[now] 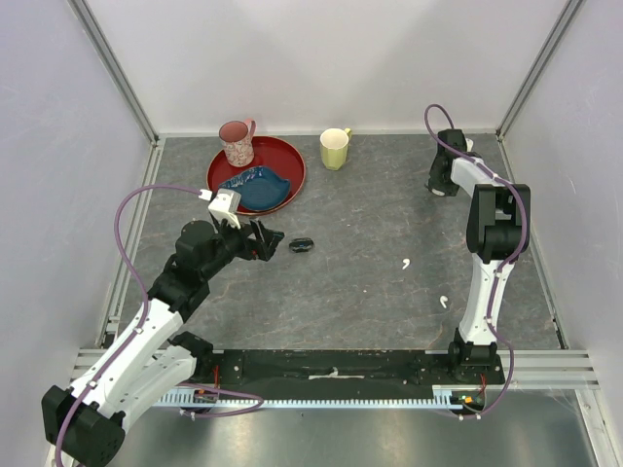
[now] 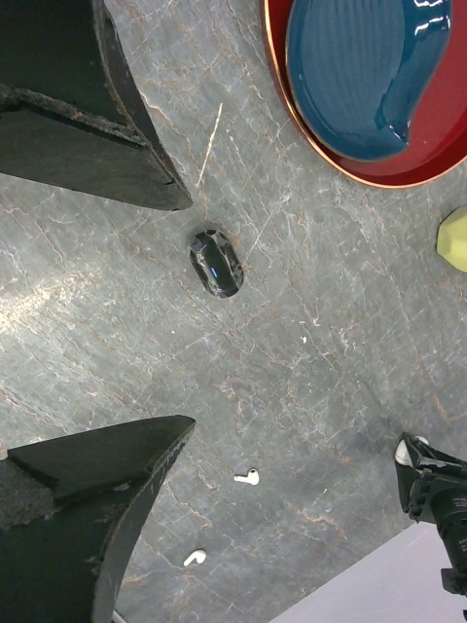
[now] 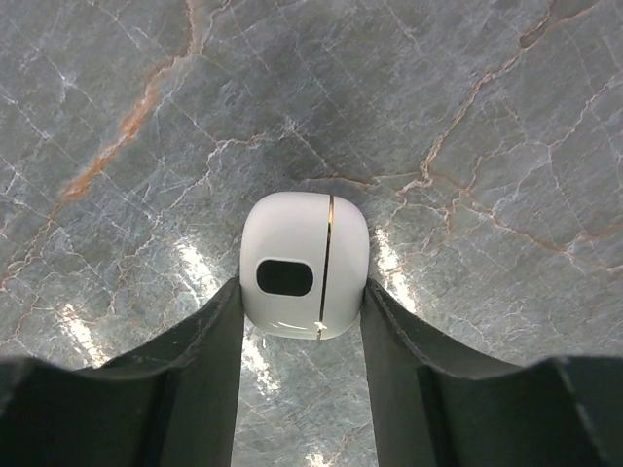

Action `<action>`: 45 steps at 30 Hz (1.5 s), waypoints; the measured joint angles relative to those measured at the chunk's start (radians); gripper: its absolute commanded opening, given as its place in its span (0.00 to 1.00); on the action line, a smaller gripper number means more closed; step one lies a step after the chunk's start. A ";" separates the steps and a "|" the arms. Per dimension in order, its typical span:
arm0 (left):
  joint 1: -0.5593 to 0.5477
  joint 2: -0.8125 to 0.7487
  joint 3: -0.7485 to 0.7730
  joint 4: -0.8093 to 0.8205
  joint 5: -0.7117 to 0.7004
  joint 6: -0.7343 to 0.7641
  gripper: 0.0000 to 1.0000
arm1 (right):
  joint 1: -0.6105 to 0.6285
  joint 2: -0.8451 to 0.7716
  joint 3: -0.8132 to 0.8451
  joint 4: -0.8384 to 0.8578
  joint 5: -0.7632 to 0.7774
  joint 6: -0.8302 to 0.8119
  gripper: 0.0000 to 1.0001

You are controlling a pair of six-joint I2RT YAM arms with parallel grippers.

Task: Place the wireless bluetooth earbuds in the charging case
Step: Pick up the charging case at the center of the board.

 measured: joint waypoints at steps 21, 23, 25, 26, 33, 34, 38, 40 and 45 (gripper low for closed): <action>0.011 0.013 -0.102 0.192 0.030 -0.164 0.95 | 0.246 -0.633 -0.401 0.114 -0.507 -0.189 0.08; 0.013 0.029 -0.102 0.209 0.038 -0.174 0.95 | 0.271 -0.685 -0.431 0.126 -0.552 -0.229 0.09; 0.015 0.048 -0.102 0.217 0.052 -0.182 0.95 | 0.298 -0.729 -0.465 0.141 -0.592 -0.267 0.10; 0.016 0.055 -0.102 0.217 0.059 -0.184 0.95 | 0.313 -0.749 -0.484 0.152 -0.608 -0.283 0.07; 0.018 0.077 -0.088 0.228 0.109 -0.193 0.95 | 0.458 -0.868 -0.599 0.196 -0.614 -0.453 0.00; 0.018 0.079 -0.085 0.235 0.117 -0.194 0.95 | 0.487 -0.887 -0.612 0.200 -0.605 -0.480 0.00; 0.018 0.095 -0.076 0.274 0.190 -0.196 0.95 | 0.593 -0.964 -0.661 0.223 -0.575 -0.591 0.00; 0.018 0.118 -0.068 0.292 0.244 -0.196 0.95 | 0.647 -1.007 -0.692 0.229 -0.555 -0.666 0.00; 0.018 0.199 -0.032 0.332 0.371 -0.204 0.95 | 0.757 -1.074 -0.758 0.239 -0.483 -0.809 0.00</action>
